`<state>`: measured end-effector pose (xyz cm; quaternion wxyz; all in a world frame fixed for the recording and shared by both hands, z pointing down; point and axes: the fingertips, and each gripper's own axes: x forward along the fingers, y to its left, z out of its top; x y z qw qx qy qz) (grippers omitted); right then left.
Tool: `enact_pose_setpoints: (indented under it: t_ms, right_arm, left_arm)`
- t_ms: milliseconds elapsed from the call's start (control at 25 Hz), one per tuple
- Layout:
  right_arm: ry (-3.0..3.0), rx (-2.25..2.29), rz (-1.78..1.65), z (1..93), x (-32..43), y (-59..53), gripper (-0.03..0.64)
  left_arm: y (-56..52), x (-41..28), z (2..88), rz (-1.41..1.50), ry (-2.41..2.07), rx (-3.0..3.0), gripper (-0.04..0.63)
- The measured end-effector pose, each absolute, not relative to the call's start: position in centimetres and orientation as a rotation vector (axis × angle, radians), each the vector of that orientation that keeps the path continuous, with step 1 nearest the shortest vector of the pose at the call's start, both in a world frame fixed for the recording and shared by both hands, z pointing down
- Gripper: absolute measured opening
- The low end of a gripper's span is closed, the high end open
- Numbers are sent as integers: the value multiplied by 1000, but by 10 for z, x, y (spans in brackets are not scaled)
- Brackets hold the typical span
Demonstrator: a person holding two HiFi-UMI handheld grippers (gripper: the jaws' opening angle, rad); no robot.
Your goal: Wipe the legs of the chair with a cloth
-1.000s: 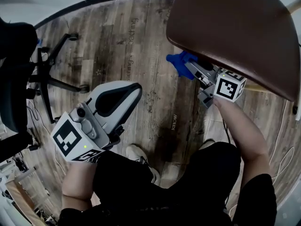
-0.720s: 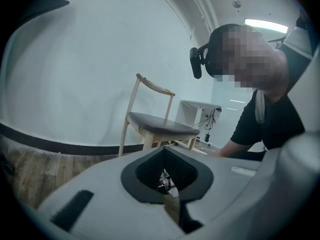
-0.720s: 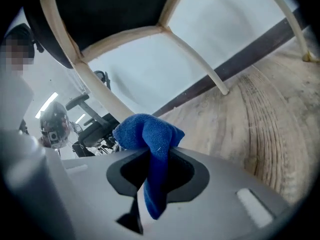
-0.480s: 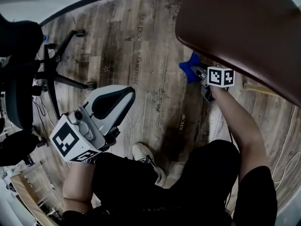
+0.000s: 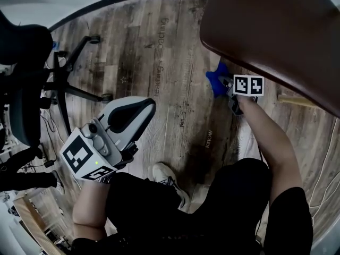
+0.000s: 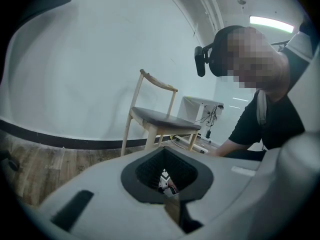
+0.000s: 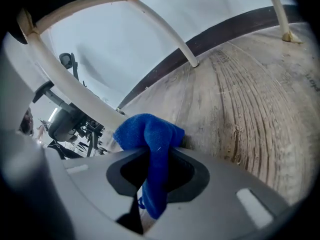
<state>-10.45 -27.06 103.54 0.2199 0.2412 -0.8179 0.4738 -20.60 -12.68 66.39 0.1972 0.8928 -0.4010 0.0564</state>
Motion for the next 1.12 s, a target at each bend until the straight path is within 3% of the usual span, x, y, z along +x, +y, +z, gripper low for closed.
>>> enact_pose_setpoints:
  t_ms: [760,1120]
  right_arm:
    - [-2952,406,1134,725,-112,-226,84]
    - [-2947,399,1331,684,-104,-225,84]
  left_arm:
    - [-153,-141,615,-139,-974,2611,-2]
    - [-155,-125,614,-135,-925,2617,-2]
